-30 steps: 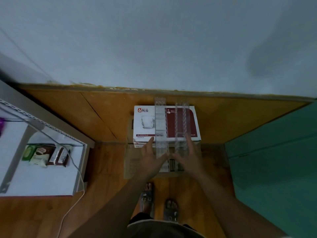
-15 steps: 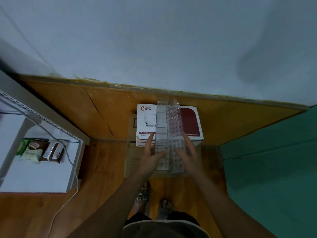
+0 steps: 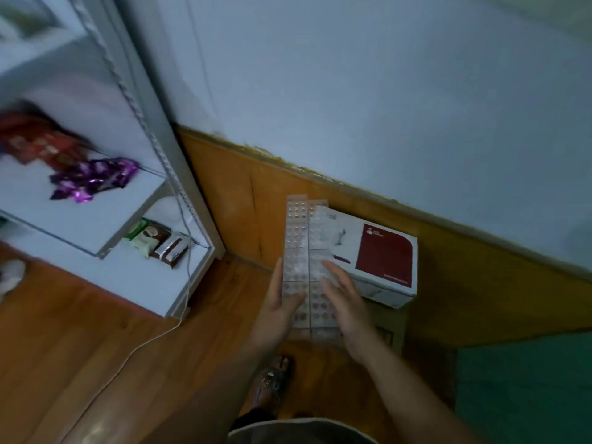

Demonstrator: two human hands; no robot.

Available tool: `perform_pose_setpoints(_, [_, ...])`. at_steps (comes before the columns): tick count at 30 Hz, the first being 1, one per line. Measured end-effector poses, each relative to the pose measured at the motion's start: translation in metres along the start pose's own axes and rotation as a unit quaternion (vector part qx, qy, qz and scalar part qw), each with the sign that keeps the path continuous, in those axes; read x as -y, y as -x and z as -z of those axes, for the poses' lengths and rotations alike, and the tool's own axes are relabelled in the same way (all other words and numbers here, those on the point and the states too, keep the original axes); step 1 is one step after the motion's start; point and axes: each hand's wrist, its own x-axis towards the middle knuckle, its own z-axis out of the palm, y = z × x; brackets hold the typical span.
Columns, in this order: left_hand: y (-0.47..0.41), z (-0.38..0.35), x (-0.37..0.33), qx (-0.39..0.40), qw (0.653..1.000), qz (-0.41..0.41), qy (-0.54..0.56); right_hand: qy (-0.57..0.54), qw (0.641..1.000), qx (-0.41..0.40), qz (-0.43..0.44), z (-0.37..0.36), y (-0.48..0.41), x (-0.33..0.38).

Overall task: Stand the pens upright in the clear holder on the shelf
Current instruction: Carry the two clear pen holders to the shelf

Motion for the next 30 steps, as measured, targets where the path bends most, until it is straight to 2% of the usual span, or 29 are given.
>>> perform_pose_setpoints(6, [0.082, 0.028, 0.004, -0.153, 0.987, -0.047, 0.022, -0.016, 0.984, 0.178, -0.027, -0.053, 0.026, -0.014])
perform_pose_setpoints(10, [0.158, 0.056, 0.013, -0.273, 0.957, -0.085, 0.040, 0.001, 0.955, 0.293, -0.050, -0.113, 0.060, -0.025])
perform_pose_setpoints(14, [0.236, 0.087, 0.022, -0.358, 0.924, -0.108, 0.077, 0.051, 0.923, 0.377, -0.059, -0.183, 0.100, -0.040])
perform_pose_setpoints(21, [0.373, 0.165, 0.055, -0.512, 0.831, -0.148, 0.158, 0.136, 0.853, 0.501, -0.048, -0.326, 0.189, -0.093])
perform_pose_setpoints(27, [0.500, 0.251, 0.078, -0.606, 0.756, -0.181, 0.170, 0.172, 0.793, 0.583, -0.040, -0.459, 0.280, -0.142])
perform_pose_setpoints(30, [0.547, 0.288, 0.085, -0.643, 0.727, -0.170, 0.171, 0.211, 0.764, 0.610, -0.001, -0.511, 0.311, -0.160])
